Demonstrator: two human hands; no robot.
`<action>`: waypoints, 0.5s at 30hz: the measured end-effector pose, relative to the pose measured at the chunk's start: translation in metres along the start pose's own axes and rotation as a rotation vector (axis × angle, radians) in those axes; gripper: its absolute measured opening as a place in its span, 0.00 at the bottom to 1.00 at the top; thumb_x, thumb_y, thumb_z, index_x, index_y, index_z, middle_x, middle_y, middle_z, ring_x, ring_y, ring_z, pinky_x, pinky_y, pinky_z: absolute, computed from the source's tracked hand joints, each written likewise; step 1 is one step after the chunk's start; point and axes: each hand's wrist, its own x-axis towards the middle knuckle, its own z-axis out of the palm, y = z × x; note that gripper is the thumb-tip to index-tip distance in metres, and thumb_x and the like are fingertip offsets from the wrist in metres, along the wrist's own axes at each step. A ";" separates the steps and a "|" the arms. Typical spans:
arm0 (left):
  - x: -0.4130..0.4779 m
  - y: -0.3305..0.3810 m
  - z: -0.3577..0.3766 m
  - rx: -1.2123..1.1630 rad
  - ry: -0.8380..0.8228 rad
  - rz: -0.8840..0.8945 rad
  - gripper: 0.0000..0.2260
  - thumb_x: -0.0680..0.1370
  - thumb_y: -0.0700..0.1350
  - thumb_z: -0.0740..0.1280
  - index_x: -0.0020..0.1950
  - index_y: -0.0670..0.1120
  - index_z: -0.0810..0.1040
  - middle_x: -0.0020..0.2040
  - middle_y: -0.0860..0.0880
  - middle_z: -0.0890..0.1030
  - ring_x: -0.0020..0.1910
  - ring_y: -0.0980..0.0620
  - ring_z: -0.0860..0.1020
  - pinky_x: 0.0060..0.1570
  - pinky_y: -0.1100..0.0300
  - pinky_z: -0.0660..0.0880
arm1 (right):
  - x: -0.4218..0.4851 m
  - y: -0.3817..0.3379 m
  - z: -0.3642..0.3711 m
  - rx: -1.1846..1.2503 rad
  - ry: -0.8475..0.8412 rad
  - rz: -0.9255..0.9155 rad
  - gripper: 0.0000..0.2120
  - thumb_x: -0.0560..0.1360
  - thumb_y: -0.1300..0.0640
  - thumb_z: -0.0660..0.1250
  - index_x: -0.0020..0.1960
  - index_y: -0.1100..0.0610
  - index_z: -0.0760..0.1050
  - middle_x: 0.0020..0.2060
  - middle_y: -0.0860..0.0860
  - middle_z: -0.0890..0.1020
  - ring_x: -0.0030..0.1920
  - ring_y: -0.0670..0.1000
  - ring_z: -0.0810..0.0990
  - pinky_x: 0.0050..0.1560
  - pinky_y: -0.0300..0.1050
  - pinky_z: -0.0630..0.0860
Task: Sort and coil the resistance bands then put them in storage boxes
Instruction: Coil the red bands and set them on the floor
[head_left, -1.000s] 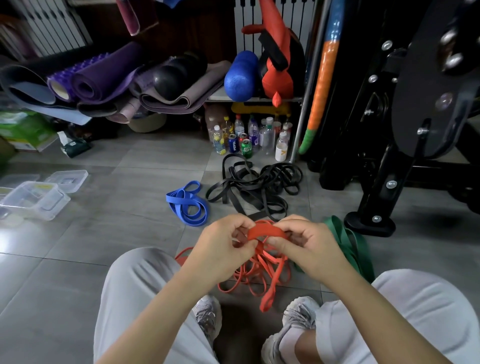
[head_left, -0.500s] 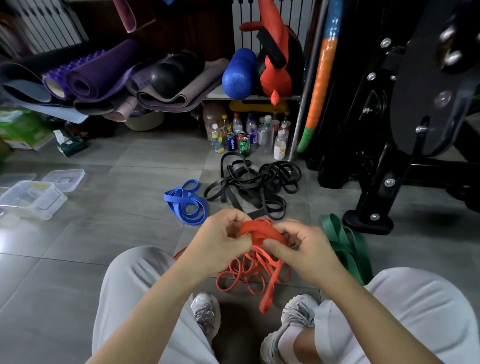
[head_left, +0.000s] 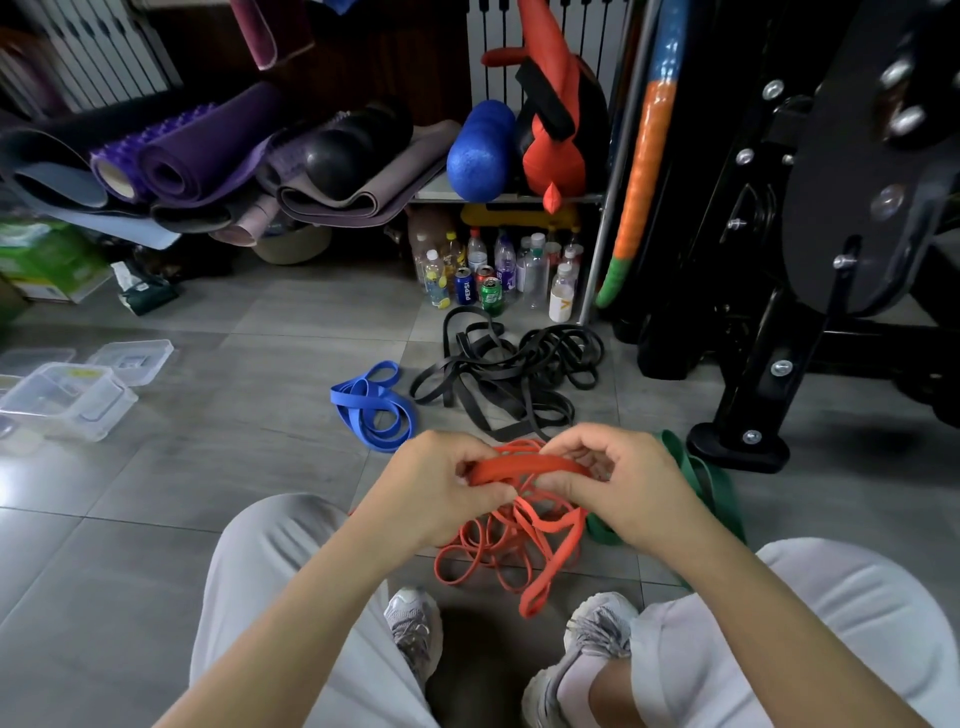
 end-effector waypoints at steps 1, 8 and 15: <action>0.000 -0.001 0.001 -0.078 0.001 -0.011 0.04 0.69 0.47 0.75 0.40 0.55 0.82 0.37 0.56 0.82 0.39 0.59 0.79 0.44 0.64 0.76 | -0.001 0.000 0.000 0.018 0.009 0.009 0.09 0.66 0.58 0.77 0.42 0.46 0.81 0.38 0.45 0.85 0.40 0.46 0.83 0.46 0.47 0.81; -0.005 0.003 0.017 -0.722 0.089 -0.037 0.07 0.64 0.47 0.74 0.41 0.53 0.85 0.38 0.47 0.85 0.37 0.53 0.82 0.39 0.62 0.79 | -0.005 0.005 0.022 0.272 0.092 0.021 0.10 0.65 0.58 0.76 0.46 0.56 0.81 0.38 0.53 0.85 0.40 0.50 0.83 0.41 0.38 0.79; -0.008 -0.003 0.033 -1.042 0.028 -0.080 0.11 0.63 0.46 0.73 0.44 0.47 0.86 0.37 0.48 0.84 0.36 0.57 0.81 0.39 0.66 0.77 | -0.009 0.007 0.031 0.385 0.084 -0.005 0.07 0.66 0.53 0.71 0.43 0.49 0.81 0.39 0.54 0.85 0.40 0.51 0.84 0.43 0.40 0.80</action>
